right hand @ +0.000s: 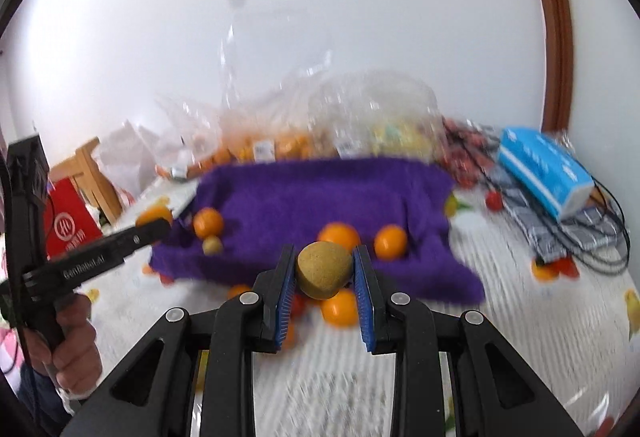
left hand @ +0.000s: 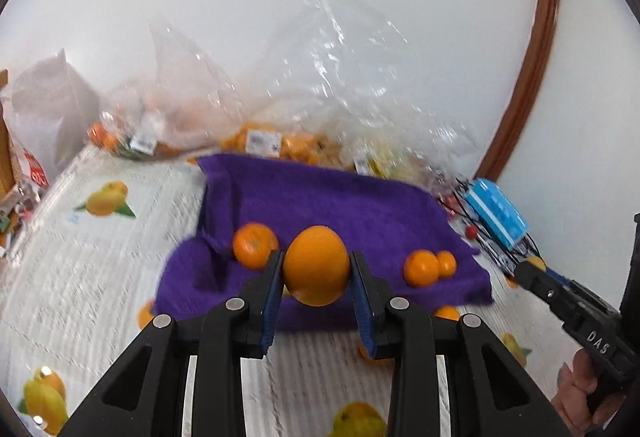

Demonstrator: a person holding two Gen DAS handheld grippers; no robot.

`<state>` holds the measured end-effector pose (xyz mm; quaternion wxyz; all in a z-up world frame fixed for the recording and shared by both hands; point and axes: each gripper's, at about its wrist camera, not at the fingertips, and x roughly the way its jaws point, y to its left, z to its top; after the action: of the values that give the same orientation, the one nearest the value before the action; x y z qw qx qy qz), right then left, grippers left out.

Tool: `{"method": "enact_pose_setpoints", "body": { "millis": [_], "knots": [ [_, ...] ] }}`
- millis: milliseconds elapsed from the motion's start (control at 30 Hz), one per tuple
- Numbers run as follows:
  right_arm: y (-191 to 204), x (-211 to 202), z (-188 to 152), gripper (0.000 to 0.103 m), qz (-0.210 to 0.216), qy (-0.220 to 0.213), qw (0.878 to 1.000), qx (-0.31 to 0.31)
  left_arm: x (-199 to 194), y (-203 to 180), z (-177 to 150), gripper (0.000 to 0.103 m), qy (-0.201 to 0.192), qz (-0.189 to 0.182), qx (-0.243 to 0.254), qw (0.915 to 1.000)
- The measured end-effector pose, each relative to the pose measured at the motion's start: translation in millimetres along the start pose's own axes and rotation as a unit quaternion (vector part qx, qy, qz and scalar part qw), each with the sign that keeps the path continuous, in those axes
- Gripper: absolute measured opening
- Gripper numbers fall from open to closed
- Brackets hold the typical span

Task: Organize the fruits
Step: 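Carry the kiwi in the right tool and orange in the left tool over the towel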

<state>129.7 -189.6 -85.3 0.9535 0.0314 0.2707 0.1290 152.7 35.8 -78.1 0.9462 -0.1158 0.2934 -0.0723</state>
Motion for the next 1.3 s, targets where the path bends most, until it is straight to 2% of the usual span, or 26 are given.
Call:
{"method": "enact_pose_setpoints", "body": {
  "millis": [233, 367, 500, 633, 733, 833, 1033, 1167, 1300],
  "knots": [
    [5.6, 19.5, 35.2, 0.028, 0.005, -0.021, 1.000, 0.002, 9.2, 6.5, 31.8, 0.031, -0.027, 0.036, 0.009, 0.9989],
    [2.5, 32.4, 54.7, 0.028, 0.007, -0.031, 0.999, 0.006, 25.7, 6.0, 47.5, 0.031, -0.035, 0.030, 0.000, 0.9989],
    [1.1, 49.9, 67.6, 0.028, 0.002, -0.040, 0.999, 0.006, 49.3, 6.7, 43.7, 0.031, -0.028, 0.018, -0.013, 0.9994],
    [-12.0, 77.6, 57.0, 0.028, 0.002, -0.021, 0.999, 0.029, 64.5, 6.5, 27.4, 0.031, -0.012, 0.027, -0.002, 0.9996],
    [-23.8, 95.0, 45.6, 0.028, -0.008, 0.010, 0.999, 0.037, 74.1, 9.8, 21.8, 0.031, 0.002, 0.025, -0.007, 0.9997],
    [-32.1, 102.6, 41.6, 0.028, -0.022, 0.019, 0.999, 0.044, 78.8, 8.7, 17.5, 0.031, 0.008, 0.029, 0.000, 0.9996],
    [-35.0, 109.1, 34.5, 0.028, -0.035, 0.021, 0.998, 0.040, 84.3, 5.2, 12.6, 0.031, 0.020, 0.012, 0.001, 0.9997],
    [-37.9, 119.6, 30.8, 0.028, -0.024, 0.032, 0.998, 0.047, 86.0, 2.7, 10.6, 0.031, 0.023, 0.008, 0.007, 0.9997],
    [-40.3, 130.3, 26.3, 0.028, -0.030, 0.047, 0.997, 0.050, 88.1, 2.7, 10.6, 0.031, 0.028, 0.002, 0.004, 0.9996]
  ]
}}
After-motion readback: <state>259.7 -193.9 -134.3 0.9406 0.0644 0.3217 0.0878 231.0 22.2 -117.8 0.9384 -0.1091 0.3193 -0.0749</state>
